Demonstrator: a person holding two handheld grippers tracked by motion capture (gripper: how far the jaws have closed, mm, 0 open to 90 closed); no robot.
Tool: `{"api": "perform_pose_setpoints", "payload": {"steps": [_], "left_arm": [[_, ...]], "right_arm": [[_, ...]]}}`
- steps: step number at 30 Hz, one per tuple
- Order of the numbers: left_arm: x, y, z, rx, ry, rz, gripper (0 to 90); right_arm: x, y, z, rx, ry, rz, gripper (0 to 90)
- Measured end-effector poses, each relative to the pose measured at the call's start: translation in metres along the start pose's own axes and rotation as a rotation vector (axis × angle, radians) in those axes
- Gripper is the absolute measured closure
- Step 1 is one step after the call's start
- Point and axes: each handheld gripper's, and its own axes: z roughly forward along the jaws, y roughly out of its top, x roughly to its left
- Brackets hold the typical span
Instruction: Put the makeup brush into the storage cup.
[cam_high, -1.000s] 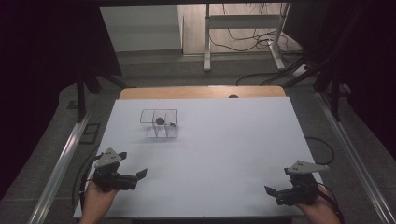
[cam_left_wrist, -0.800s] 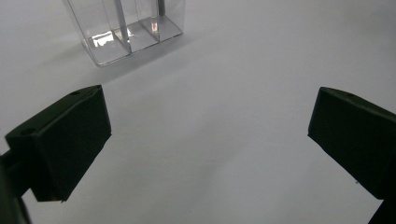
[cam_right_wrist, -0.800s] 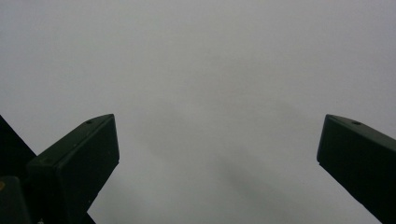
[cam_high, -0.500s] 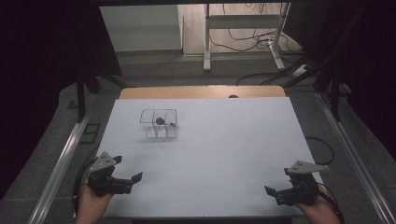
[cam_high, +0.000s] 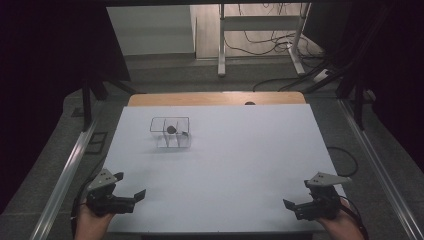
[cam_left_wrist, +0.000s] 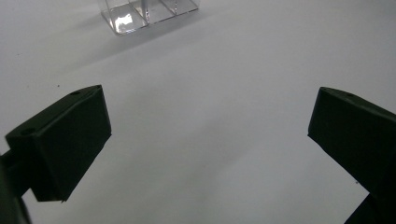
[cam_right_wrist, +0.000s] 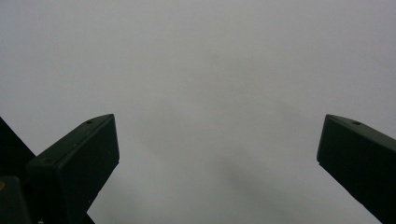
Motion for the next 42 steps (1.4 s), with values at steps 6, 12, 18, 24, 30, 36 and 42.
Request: {"api": "perform_pose_setpoints", "payload": {"steps": [6, 12, 18, 24, 30, 36, 42], "left_arm": [[0.002, -0.007, -0.005, 0.007, 0.011, -0.011, 0.0], [0.003, -0.013, -0.010, 0.011, 0.021, -0.017, 0.0], [0.003, -0.019, -0.015, 0.021, 0.031, -0.025, 0.0], [0.002, -0.025, -0.019, 0.039, 0.050, -0.025, 0.0], [0.001, -0.029, -0.020, 0.062, 0.077, -0.020, 0.0], [0.001, -0.033, -0.019, 0.100, 0.111, -0.008, 0.0], [0.003, -0.036, -0.017, 0.136, 0.122, -0.019, 0.0]], "right_arm": [[0.000, 0.000, 0.000, 0.003, -0.002, 0.000, 0.0], [0.000, 0.000, 0.001, 0.006, -0.003, -0.001, 0.0], [0.000, 0.000, 0.001, 0.007, -0.005, -0.001, 0.0], [0.001, 0.000, 0.001, 0.008, -0.005, -0.002, 0.0], [0.001, 0.000, 0.001, 0.012, -0.007, -0.005, 0.0], [0.001, 0.000, 0.001, 0.013, -0.008, -0.006, 0.0], [0.001, 0.000, 0.001, 0.015, -0.008, -0.007, 0.0]]}}
